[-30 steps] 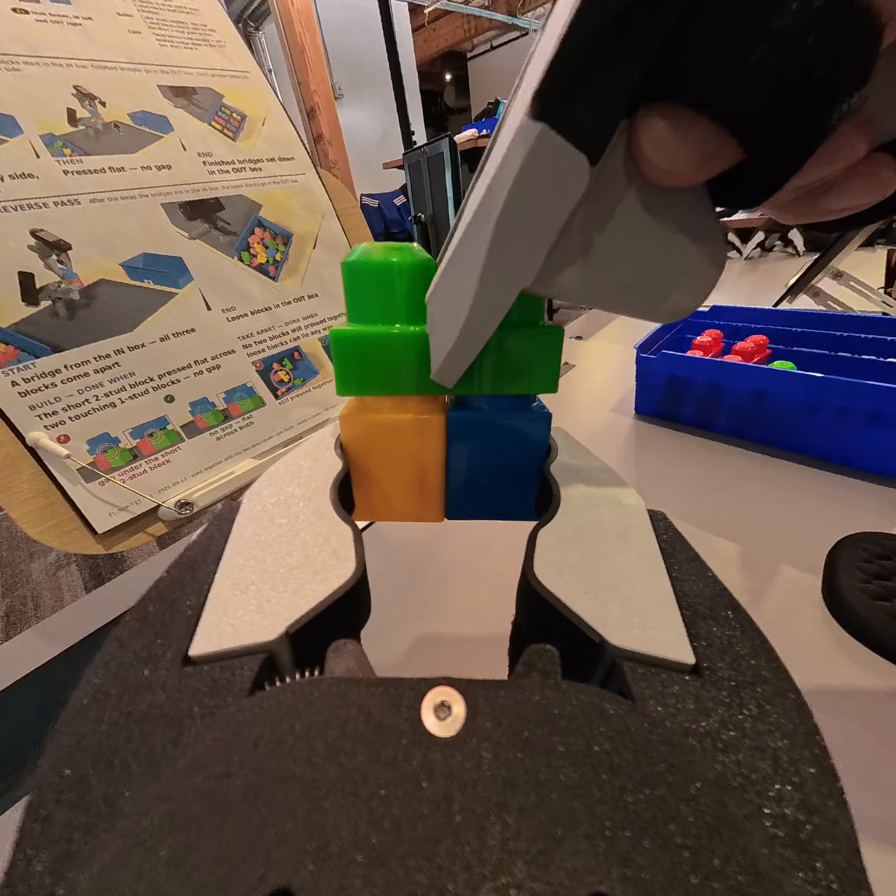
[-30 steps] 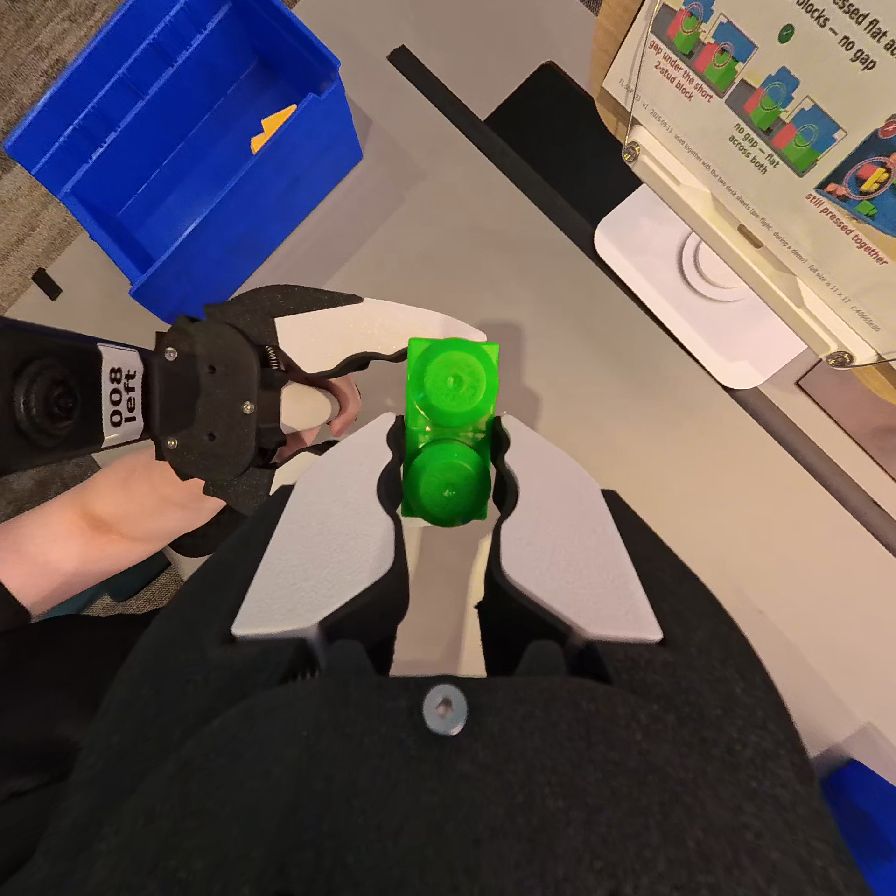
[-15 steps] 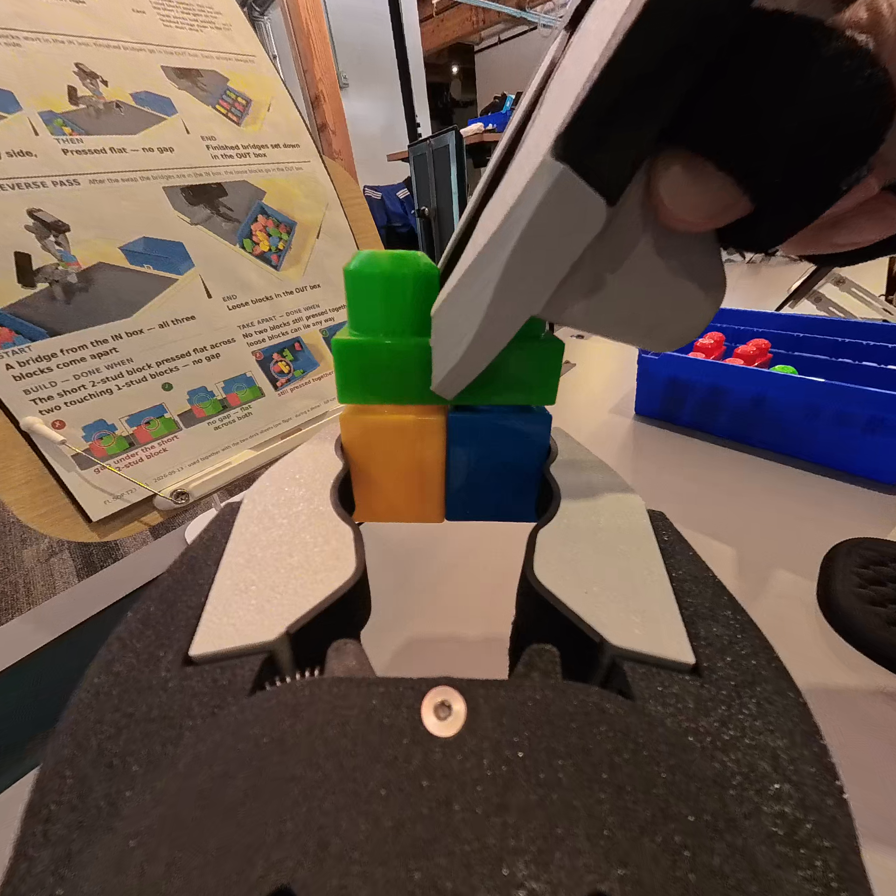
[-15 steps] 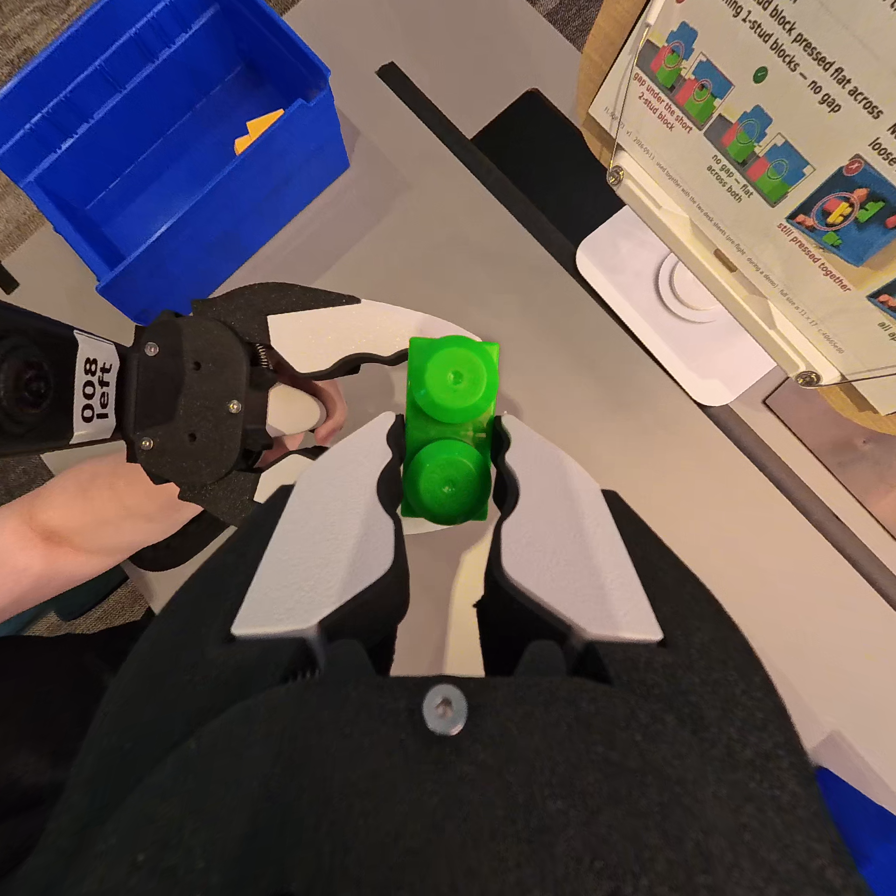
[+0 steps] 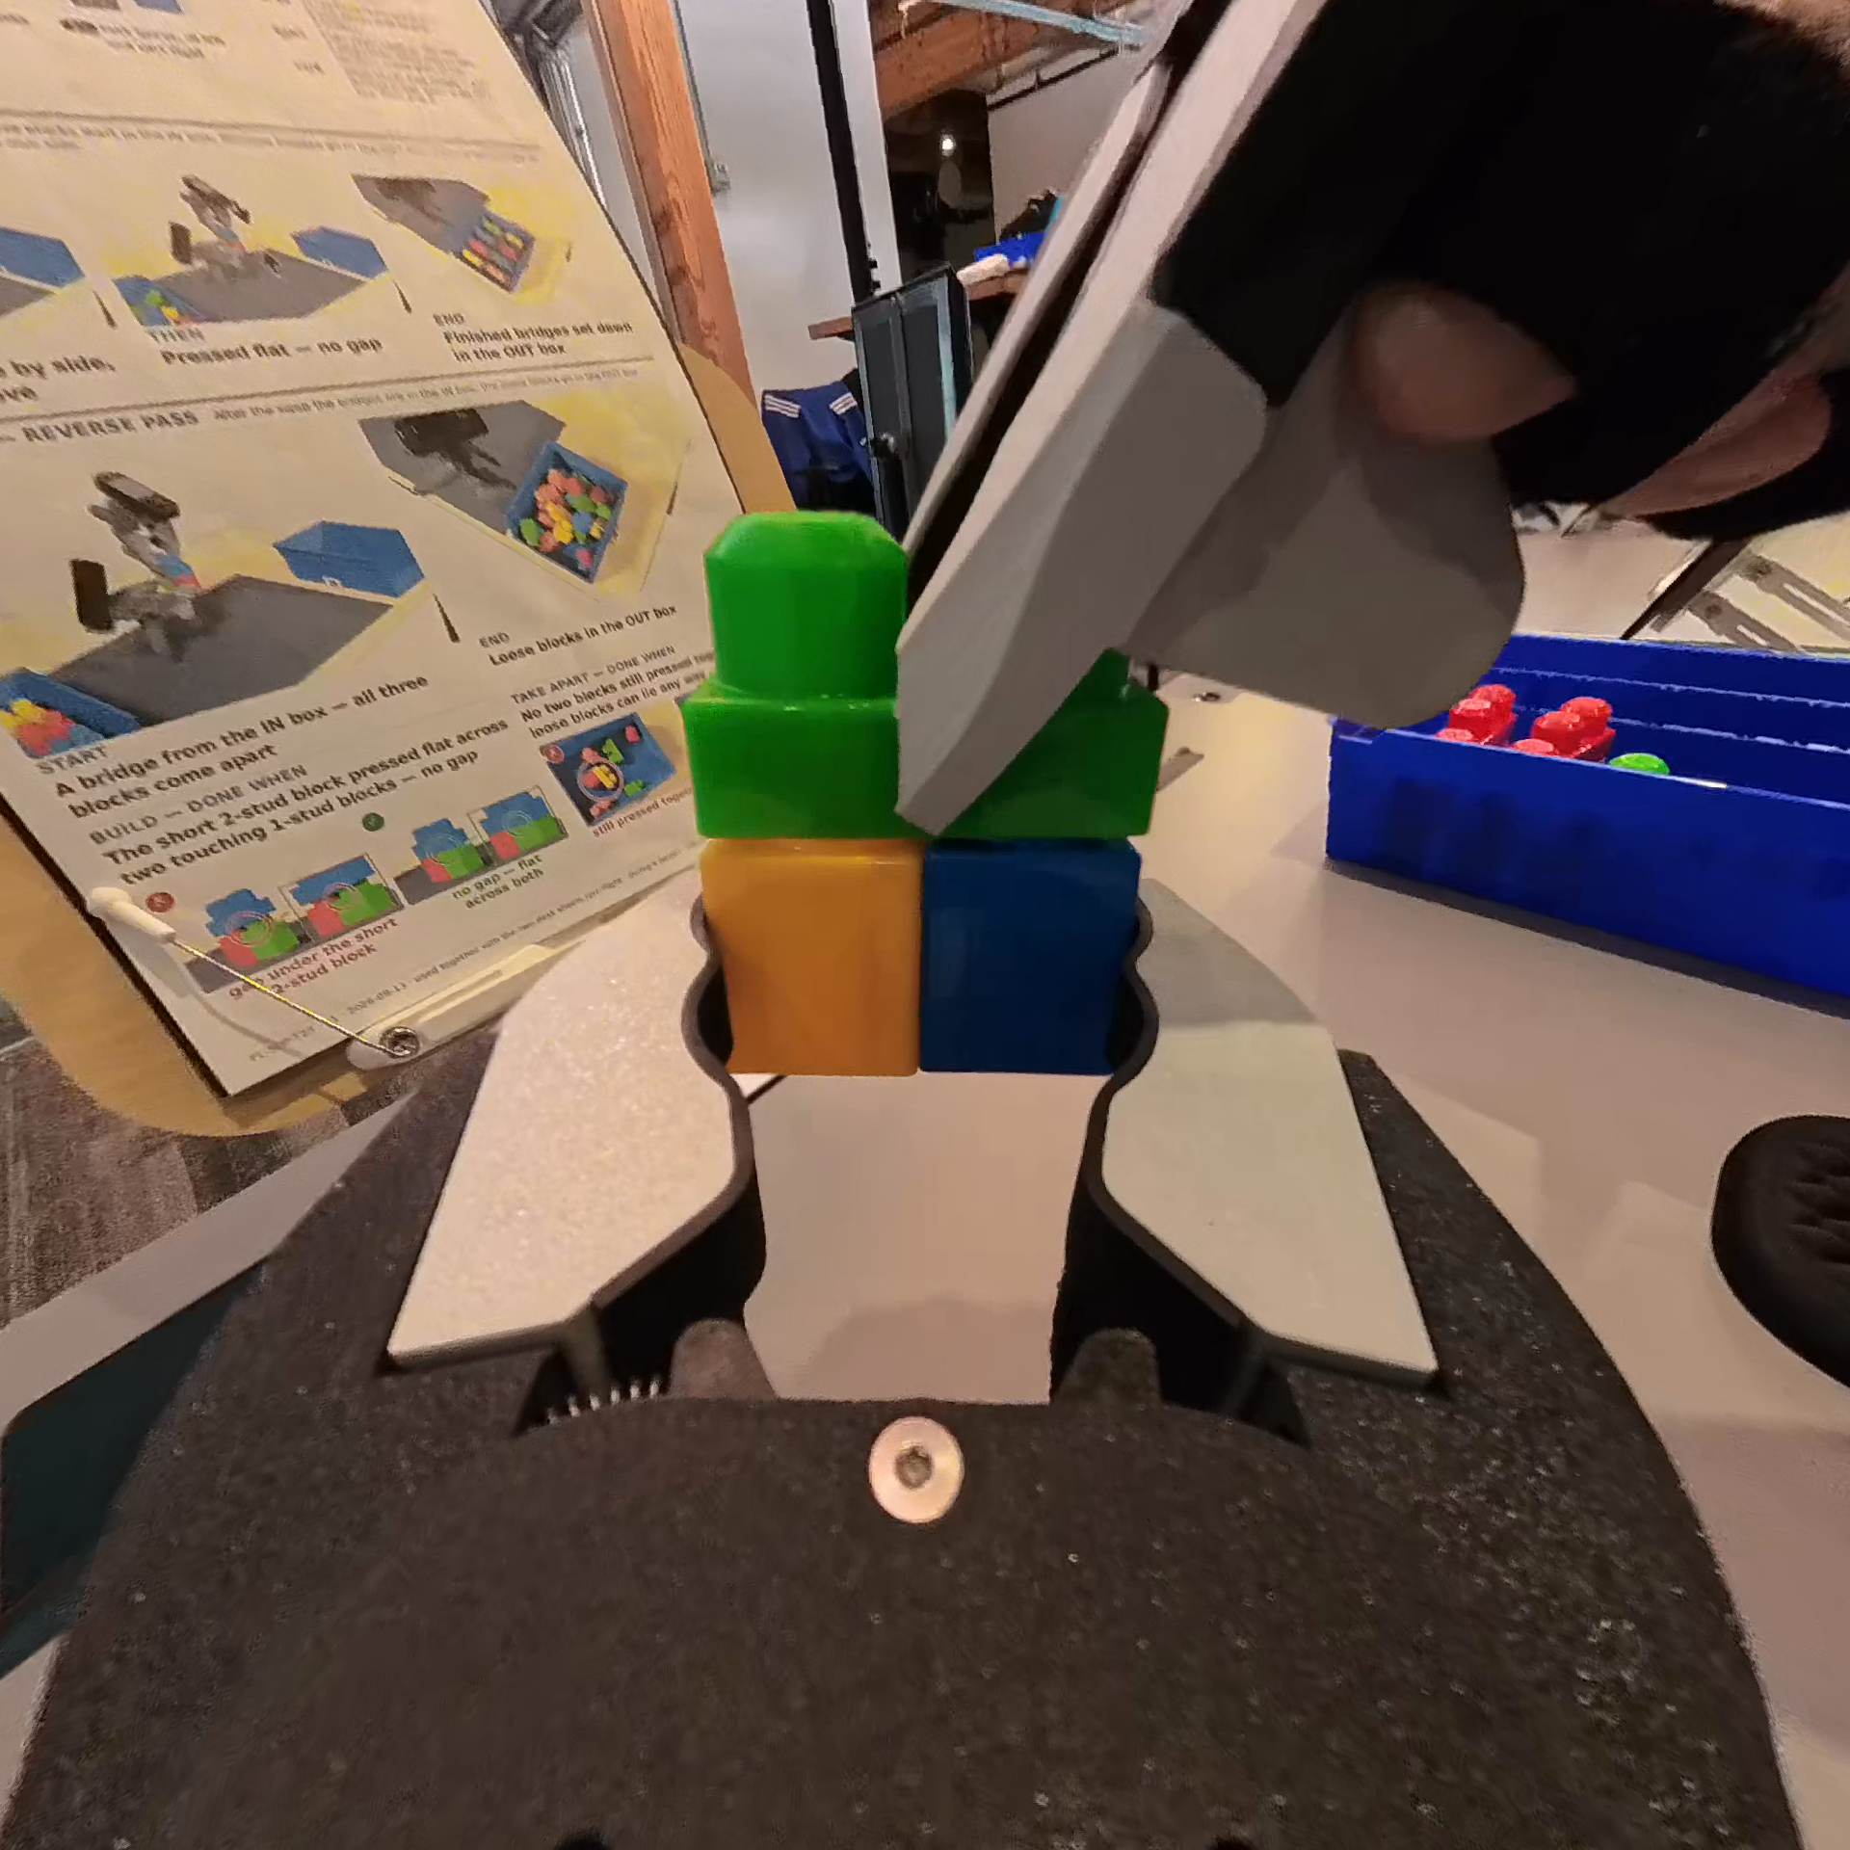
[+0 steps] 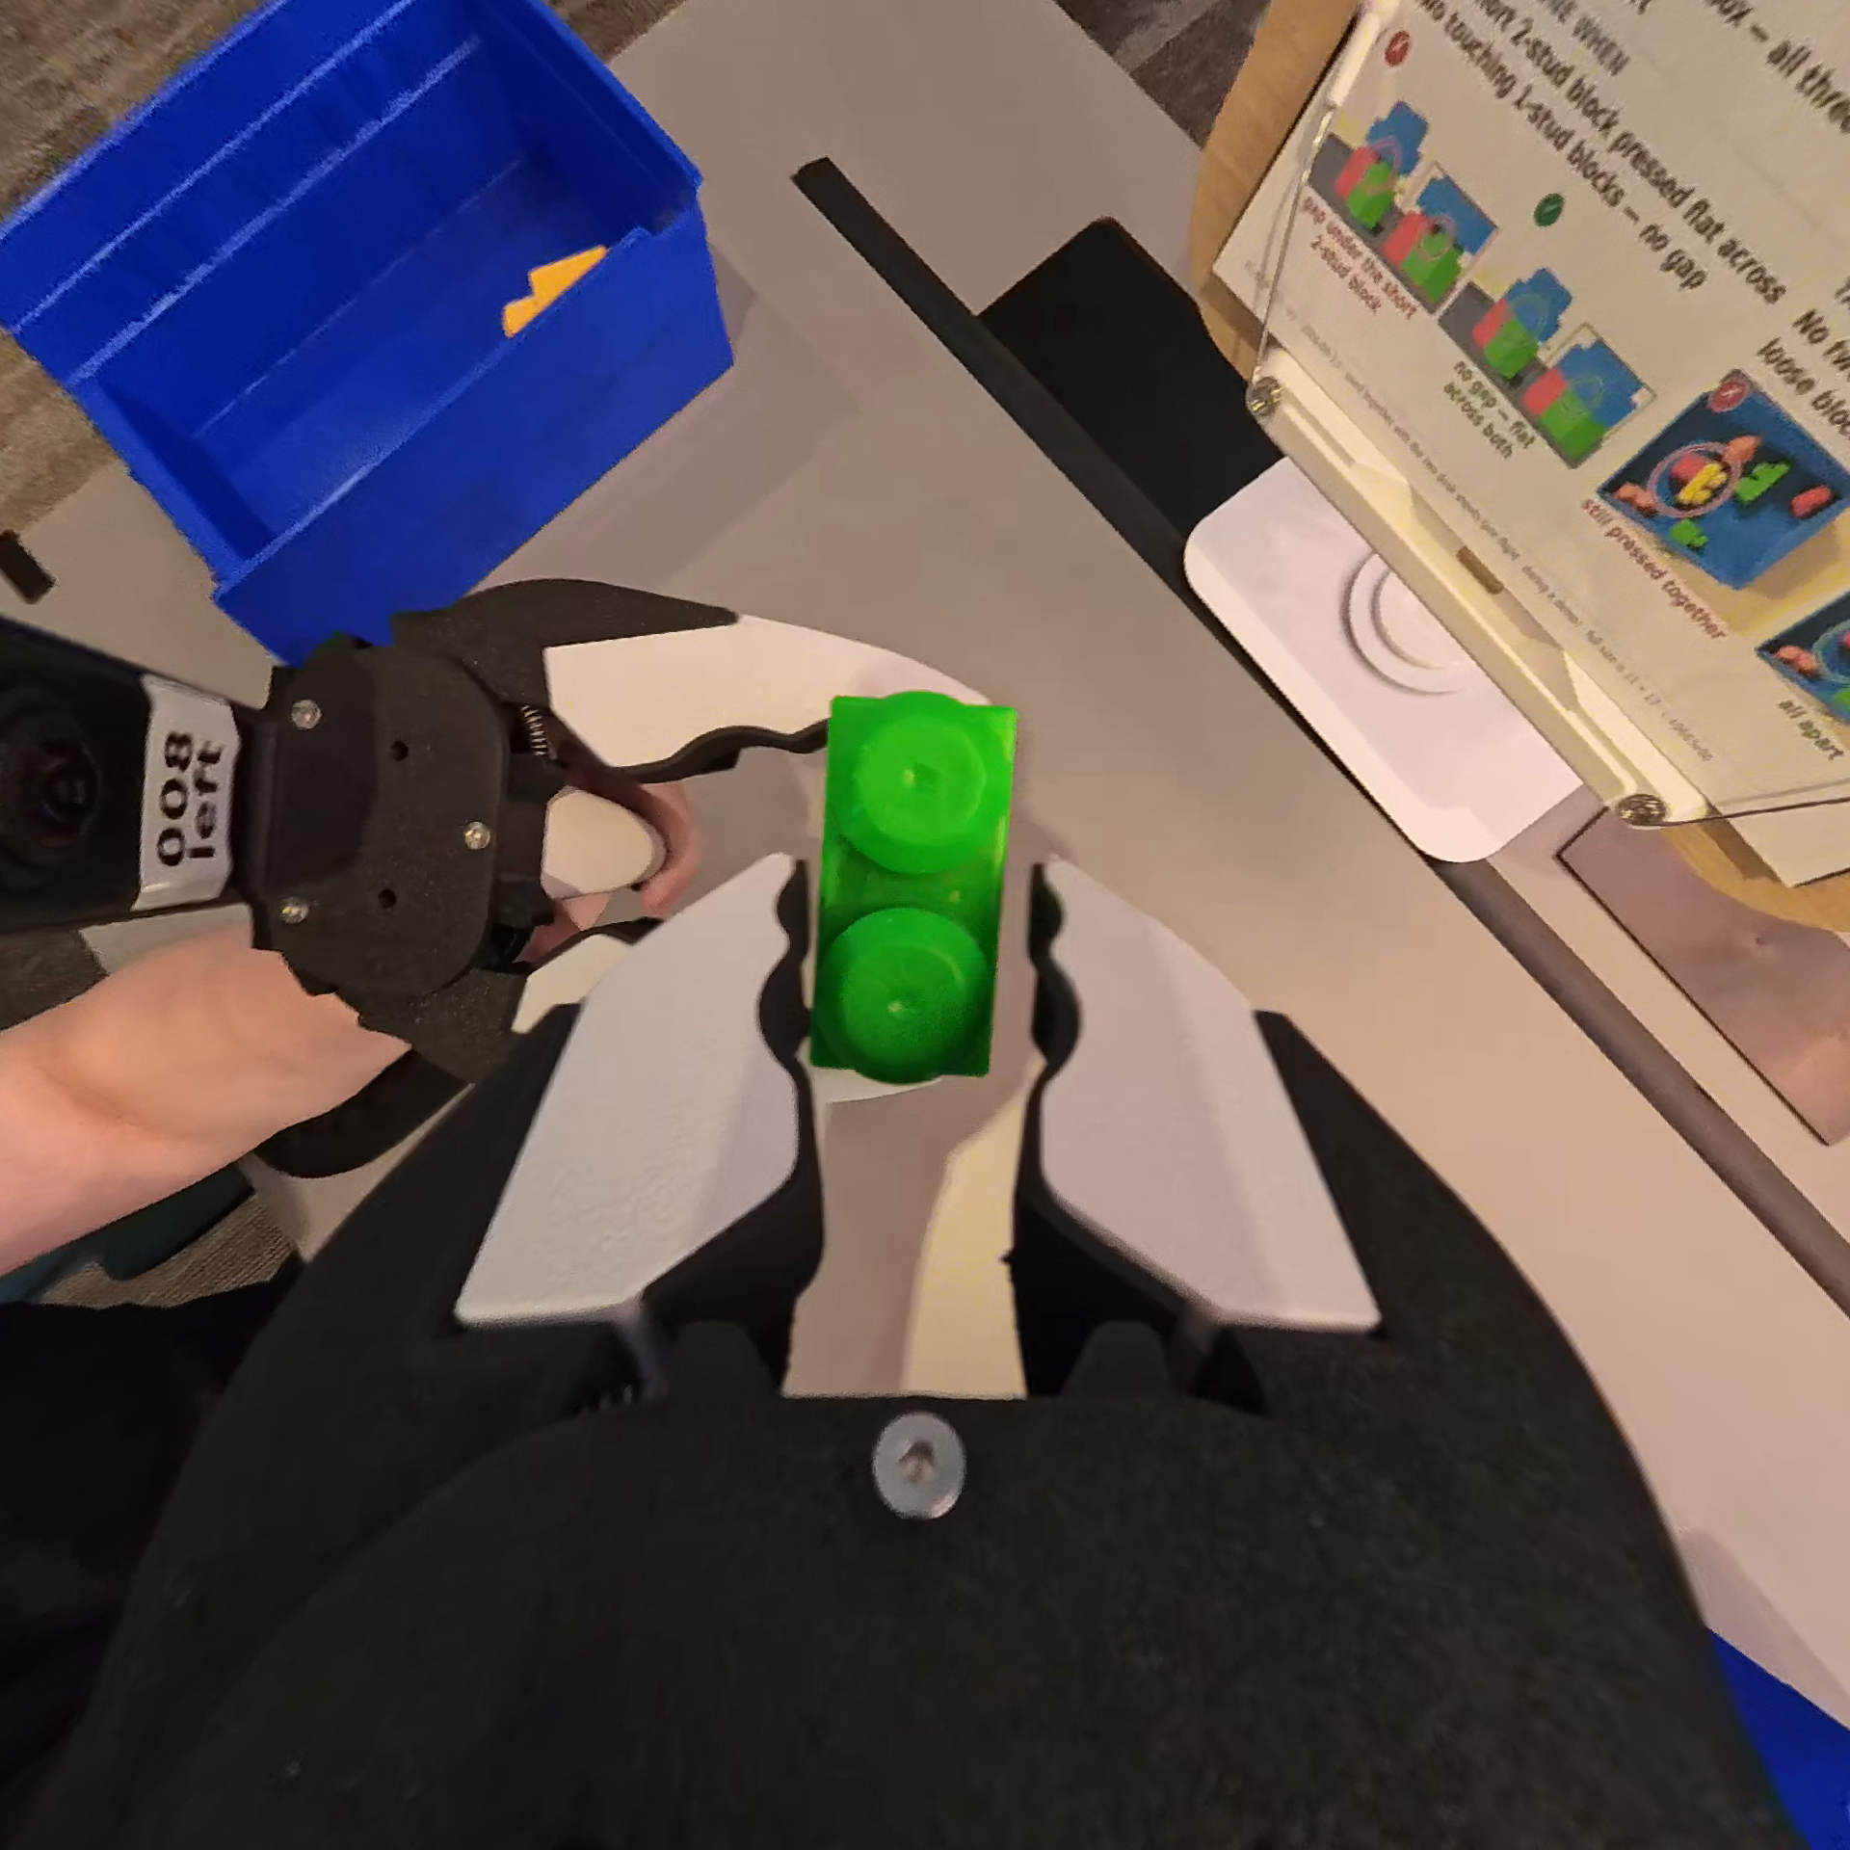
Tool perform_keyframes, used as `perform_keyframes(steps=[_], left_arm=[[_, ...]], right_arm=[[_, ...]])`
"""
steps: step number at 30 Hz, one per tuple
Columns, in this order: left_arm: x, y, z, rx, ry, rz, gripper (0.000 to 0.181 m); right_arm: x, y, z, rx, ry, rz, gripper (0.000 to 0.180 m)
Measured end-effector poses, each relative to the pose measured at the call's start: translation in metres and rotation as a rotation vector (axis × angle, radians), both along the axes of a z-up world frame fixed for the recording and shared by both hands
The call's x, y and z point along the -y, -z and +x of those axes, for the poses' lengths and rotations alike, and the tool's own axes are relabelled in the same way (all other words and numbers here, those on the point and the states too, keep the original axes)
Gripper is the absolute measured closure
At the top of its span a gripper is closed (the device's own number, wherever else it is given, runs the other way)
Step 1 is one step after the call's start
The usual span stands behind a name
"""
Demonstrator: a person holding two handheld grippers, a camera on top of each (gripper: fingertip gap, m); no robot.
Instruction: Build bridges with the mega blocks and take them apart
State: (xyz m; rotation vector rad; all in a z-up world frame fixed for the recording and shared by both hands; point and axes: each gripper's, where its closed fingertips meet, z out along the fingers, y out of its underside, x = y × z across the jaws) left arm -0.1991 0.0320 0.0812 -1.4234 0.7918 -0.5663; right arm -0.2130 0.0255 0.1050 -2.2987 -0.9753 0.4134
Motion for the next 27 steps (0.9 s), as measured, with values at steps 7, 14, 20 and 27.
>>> perform_keyframes(steps=[7, 14, 20, 27], left_arm=[[-0.002, 0.000, -0.003, -0.006, -0.015, 0.005, 0.107], [-0.001, -0.002, -0.004, -0.018, -0.019, 0.015, 0.107], [0.001, -0.004, -0.004, 0.006, -0.017, 0.030, 0.107], [0.005, -0.009, -0.005, -0.010, -0.054, 0.089, 0.107]], right_arm=[[-0.009, 0.002, 0.001, 0.067, 0.039, 0.049, 0.127], [-0.010, -0.008, -0.006, 0.029, 0.051, 0.028, 0.136], [-0.005, -0.009, -0.011, 0.025, 0.020, 0.000, 0.147], [0.003, -0.012, -0.012, -0.048, 0.011, -0.040, 0.147]])
